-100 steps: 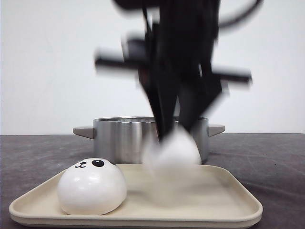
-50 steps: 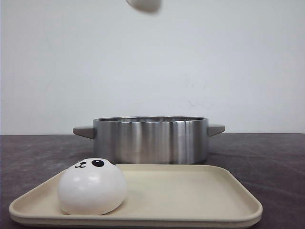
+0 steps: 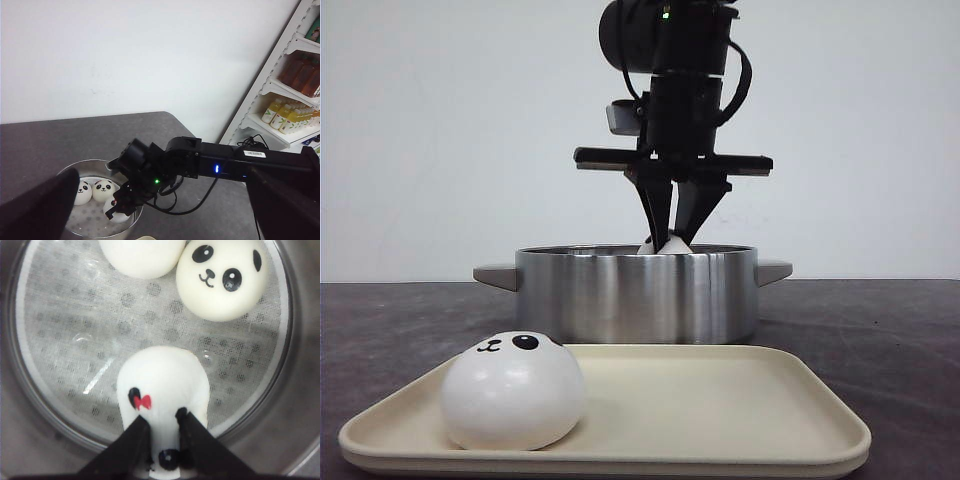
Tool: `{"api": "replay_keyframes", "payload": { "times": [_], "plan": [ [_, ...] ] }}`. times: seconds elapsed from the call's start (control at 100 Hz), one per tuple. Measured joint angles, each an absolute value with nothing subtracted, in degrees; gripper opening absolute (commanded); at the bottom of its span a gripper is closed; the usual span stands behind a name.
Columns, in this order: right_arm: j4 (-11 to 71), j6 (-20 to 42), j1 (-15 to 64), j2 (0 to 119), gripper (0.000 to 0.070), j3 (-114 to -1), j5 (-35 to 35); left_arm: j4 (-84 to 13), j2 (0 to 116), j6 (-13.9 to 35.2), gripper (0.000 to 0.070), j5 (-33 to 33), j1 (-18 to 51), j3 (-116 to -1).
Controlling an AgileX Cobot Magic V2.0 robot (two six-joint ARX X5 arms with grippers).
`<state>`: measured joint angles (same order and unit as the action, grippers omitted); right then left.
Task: Steam buns
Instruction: 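Lift the bun with the right gripper and lower it into the steamer, then open the right gripper and raise it out of the pot, then lower the left gripper onto the last bun on the tray and close it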
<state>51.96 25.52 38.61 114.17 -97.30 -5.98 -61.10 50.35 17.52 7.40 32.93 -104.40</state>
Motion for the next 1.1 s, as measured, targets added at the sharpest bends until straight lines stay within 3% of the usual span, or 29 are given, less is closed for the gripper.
{"api": "replay_keyframes", "payload": {
  "times": [0.11,0.15,0.3,0.44,0.7,0.76,0.8,0.93,1.1],
  "plan": [
    [52.14,25.74,38.5,114.3,0.0303,-97.3,-5.98,-61.12,50.35,17.52,0.0664,7.4,32.93,-104.4],
    [52.16,25.78,38.44,114.3,0.0353,-97.3,-6.07,-61.12,50.35,17.52,0.0664,7.4,32.93,-104.4],
    [52.34,25.96,38.17,114.3,0.0365,-97.3,-7.31,-61.14,50.35,17.52,0.0664,7.4,32.93,-104.4],
    [52.49,25.96,38.06,114.3,0.0448,-97.3,-7.31,-61.14,50.35,17.52,0.0664,7.4,32.93,-104.4],
    [52.47,25.93,37.54,114.3,0.0449,-97.3,-7.31,-62.63,50.35,17.52,0.0664,7.4,32.93,-104.4],
    [52.49,25.93,37.43,114.3,0.0438,-97.32,-7.31,-63.64,50.35,17.52,0.0664,7.4,32.93,-104.4],
    [52.51,25.87,37.34,114.3,0.0387,-97.45,-7.4,-64.18,50.37,17.52,0.0664,7.38,32.93,-104.4],
    [52.95,24.6,37.39,113.6,0.0,-100.16,-8.78,-66.22,50.83,17.5,0.0664,5.93,32.93,-104.4],
    [51.11,21.54,39.99,104.86,0.0007,-104.71,-11.25,-70.85,52.18,17.3,0.0664,5.72,32.93,-102.67]
  ]
}}
